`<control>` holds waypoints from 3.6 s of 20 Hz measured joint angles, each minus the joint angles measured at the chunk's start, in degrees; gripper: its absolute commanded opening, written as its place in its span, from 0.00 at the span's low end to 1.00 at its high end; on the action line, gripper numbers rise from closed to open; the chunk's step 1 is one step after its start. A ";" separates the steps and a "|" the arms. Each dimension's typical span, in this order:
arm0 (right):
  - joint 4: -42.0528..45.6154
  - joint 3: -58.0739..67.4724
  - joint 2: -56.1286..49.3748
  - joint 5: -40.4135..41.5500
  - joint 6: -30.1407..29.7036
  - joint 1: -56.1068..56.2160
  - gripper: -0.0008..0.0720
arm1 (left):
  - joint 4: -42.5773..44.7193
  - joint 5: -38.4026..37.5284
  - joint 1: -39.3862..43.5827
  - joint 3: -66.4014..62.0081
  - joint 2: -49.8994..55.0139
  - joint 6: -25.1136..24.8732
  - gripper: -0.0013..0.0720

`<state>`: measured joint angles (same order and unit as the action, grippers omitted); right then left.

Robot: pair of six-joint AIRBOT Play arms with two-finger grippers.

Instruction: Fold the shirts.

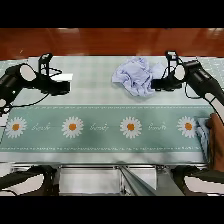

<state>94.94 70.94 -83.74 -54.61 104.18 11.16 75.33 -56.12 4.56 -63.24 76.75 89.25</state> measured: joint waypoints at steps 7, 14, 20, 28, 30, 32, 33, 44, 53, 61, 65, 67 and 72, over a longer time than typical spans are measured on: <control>5.73 12.57 -5.57 8.92 -3.65 -3.30 0.58 | 2.82 -9.03 -1.29 0.74 -2.38 0.13 0.71; -5.11 28.37 -21.94 1.55 -10.62 -9.07 0.58 | -1.29 -8.11 0.96 7.58 -13.51 -0.94 0.71; -13.22 31.32 -28.63 -0.57 -18.10 -6.45 0.58 | -2.01 -6.19 1.46 9.18 -15.54 -0.07 0.71; -14.58 32.02 -31.43 -2.19 -20.98 -4.07 0.05 | -2.05 -5.11 1.53 9.40 -15.80 0.15 0.71; -14.67 33.44 -31.45 -4.70 -21.55 -4.00 0.05 | -0.85 -3.87 1.33 9.18 -15.91 0.17 0.71; -14.73 36.79 -30.69 -7.19 -21.92 -4.00 0.05 | 0.72 -3.02 0.20 8.28 -16.17 0.20 0.71; -14.80 38.82 -29.92 -8.20 -22.05 -3.93 0.05 | 1.14 -2.60 -0.63 7.76 -16.57 0.35 0.71; -12.24 47.01 -4.68 -9.49 -23.58 4.26 0.05 | 0.52 -4.28 -13.14 5.90 -26.95 4.55 0.71; -2.10 47.17 10.21 -9.05 -19.61 21.77 0.05 | -5.07 -6.99 -13.77 8.22 -30.97 4.20 0.71; -0.11 37.11 10.56 -11.30 -9.53 36.87 0.05 | -5.70 -6.10 -13.77 14.62 -37.53 2.97 0.71; 0.90 29.22 9.79 -12.15 -4.94 38.66 0.05 | -6.99 -6.25 -13.77 15.69 -38.21 0.90 0.71; 3.02 21.99 9.66 -13.40 -1.97 38.53 0.05 | -8.48 -7.06 -13.77 15.96 -38.25 -0.59 0.71; 2.19 -0.57 9.51 -9.44 4.57 34.25 0.26 | -11.78 -10.56 -11.63 17.70 -37.40 -4.33 0.71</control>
<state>97.12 70.37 -74.24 -64.05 108.75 45.41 63.55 -66.67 -7.07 -45.54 39.35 84.93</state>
